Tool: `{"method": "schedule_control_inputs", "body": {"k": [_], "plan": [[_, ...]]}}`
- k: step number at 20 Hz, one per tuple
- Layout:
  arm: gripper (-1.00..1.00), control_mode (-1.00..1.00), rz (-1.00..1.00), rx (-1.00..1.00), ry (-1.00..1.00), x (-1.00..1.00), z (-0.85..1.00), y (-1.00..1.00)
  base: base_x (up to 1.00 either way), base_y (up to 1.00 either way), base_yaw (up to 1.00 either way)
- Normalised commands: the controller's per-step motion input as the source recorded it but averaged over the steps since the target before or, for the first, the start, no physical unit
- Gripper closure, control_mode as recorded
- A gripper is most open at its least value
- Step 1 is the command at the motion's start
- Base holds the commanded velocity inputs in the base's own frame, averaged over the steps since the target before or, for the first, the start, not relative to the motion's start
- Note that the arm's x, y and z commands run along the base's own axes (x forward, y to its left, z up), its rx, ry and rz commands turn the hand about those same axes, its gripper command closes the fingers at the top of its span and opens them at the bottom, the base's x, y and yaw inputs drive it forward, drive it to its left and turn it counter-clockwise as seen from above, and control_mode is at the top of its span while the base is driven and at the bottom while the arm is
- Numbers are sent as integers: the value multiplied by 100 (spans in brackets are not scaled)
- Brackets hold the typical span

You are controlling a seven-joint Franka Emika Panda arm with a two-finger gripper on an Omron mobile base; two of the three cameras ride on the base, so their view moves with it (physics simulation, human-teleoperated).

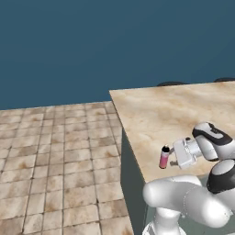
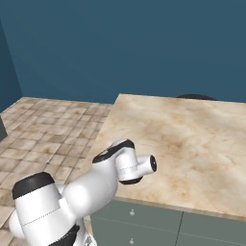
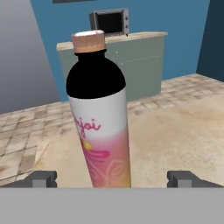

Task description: Pick the bottled drink from the counter and place it in the open cabinet.

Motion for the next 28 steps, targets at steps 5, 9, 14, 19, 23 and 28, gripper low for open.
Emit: {"method": "schedule_control_inputs", "body": {"k": [5,9,14,19,23,28], "plan": [[-100,-100,0,1,0,0,-14,0,0,0,0],[-100,-100,0,0,0,0,-2,3,0,0,0],[-100,-100,0,0,0,0,0,12,0,0,0],[-100,-100,1,1,0,0,0,30,0,0,0],[-100,-100,0,0,0,0,0,24,0,0,0],[-100,-100,0,0,0,0,0,19,0,0,0]]}}
